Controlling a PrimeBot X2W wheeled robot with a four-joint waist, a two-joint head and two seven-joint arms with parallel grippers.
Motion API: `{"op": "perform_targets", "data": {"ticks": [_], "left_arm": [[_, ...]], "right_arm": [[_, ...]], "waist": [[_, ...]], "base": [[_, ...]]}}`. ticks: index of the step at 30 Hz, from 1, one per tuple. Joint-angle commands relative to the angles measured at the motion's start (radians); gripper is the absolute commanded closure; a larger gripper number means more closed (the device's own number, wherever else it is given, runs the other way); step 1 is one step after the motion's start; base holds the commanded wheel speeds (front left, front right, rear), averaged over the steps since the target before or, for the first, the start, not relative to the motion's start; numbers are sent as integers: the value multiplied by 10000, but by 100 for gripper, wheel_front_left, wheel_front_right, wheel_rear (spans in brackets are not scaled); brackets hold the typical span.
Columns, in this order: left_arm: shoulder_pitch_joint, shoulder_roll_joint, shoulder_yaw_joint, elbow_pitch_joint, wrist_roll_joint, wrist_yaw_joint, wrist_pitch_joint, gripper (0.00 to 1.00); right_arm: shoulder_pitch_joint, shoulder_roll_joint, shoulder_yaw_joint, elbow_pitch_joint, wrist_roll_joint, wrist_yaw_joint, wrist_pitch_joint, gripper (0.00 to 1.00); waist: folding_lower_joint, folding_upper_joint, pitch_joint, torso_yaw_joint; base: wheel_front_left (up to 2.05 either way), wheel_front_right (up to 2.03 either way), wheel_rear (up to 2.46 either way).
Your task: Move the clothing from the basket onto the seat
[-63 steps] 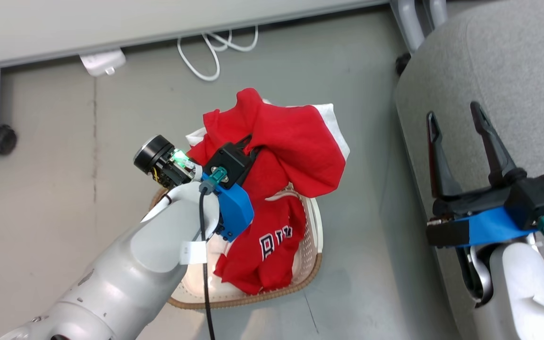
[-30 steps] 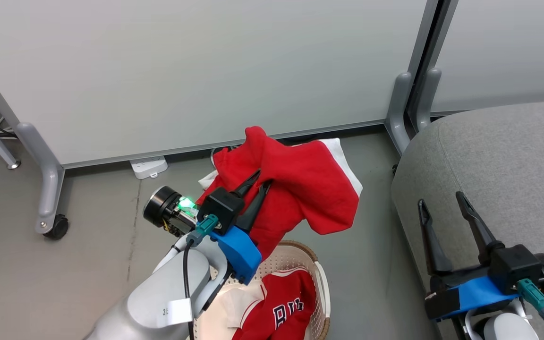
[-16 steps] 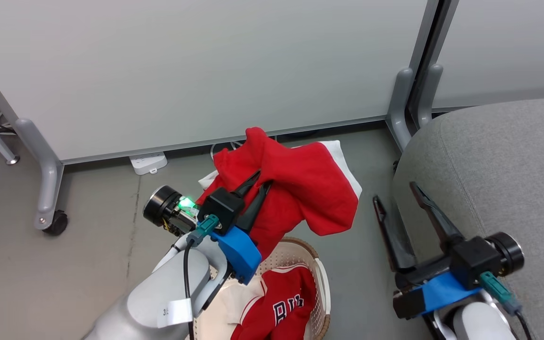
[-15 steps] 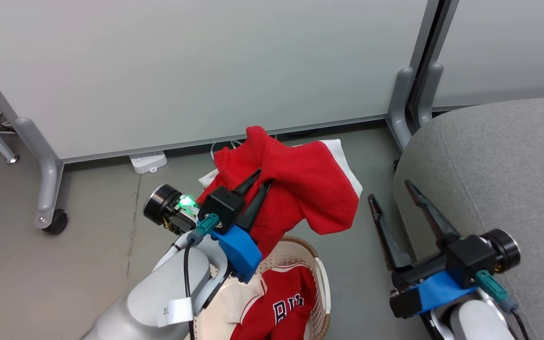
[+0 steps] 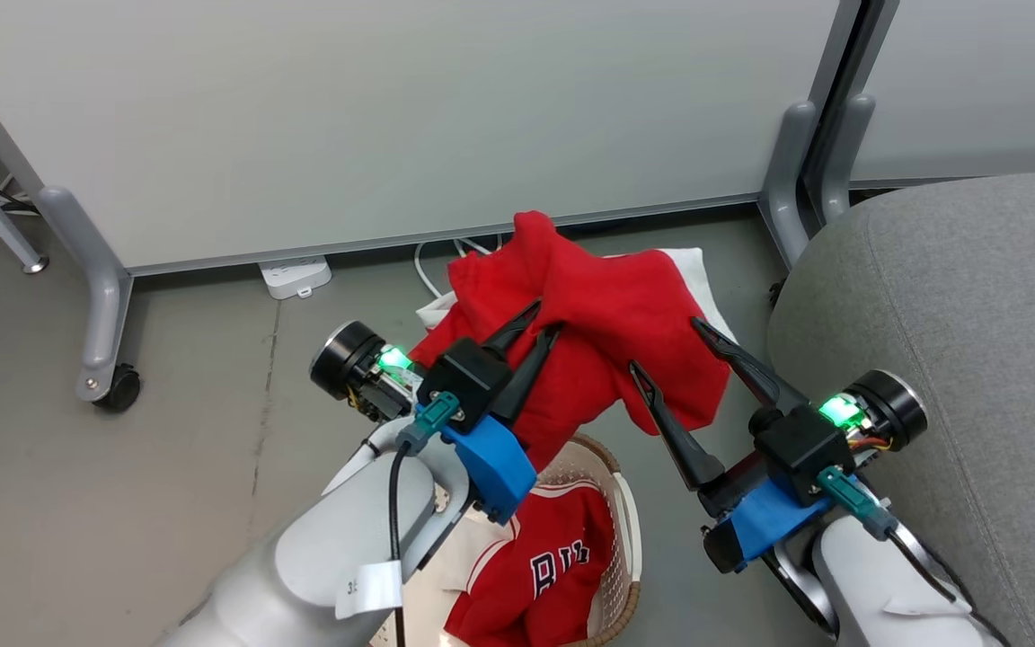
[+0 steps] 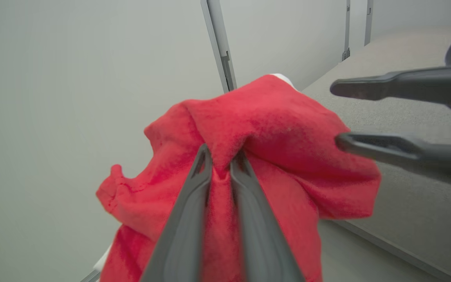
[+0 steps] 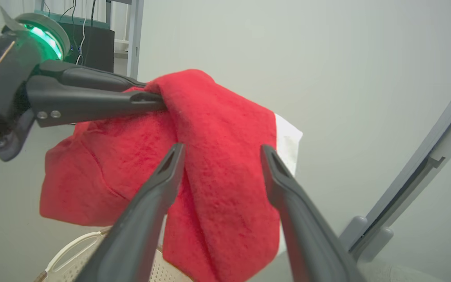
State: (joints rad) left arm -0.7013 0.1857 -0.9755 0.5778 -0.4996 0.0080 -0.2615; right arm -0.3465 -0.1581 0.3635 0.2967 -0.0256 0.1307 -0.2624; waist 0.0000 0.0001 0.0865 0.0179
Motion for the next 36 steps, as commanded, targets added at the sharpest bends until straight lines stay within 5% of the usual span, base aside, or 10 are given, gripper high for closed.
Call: {"op": "perform_targets", "data": {"ticks": [1, 18, 19, 20, 21, 36], "left_arm": [[-145, -40, -22, -35, 87, -50, -31, 100], [-426, -524, -629, -199, 291, -319, -8, 100], [-419, -528, -648, -204, 286, -316, -8, 100], [-415, -534, -664, -210, 283, -300, -9, 100], [-413, -535, -680, -214, 277, -300, -9, 100], [-436, -474, -792, -207, 183, -251, -19, 100]], "right_arm": [[-219, -99, 95, 235, -123, 1, -38, 0], [-1473, -414, 478, 2123, -481, 1, -38, 0], [-1472, -380, 495, 2248, -404, 1, -38, 26], [-1479, -354, 532, 2329, -373, 1, -38, 93], [-1493, -319, 553, 2404, -332, 1, -38, 100], [-1467, -259, 559, 2282, 52, 1, -38, 100]], "waist": [[0, -1, 36, 40], [0, -1, 204, 365], [0, -1, 192, 373], [0, -1, 182, 379], [0, -1, 173, 380], [0, -1, 140, 328]], "base": [[0, 0, 0], [0, 0, 0], [0, 0, 0], [0, 0, 0], [0, 0, 0], [0, 0, 0]]}}
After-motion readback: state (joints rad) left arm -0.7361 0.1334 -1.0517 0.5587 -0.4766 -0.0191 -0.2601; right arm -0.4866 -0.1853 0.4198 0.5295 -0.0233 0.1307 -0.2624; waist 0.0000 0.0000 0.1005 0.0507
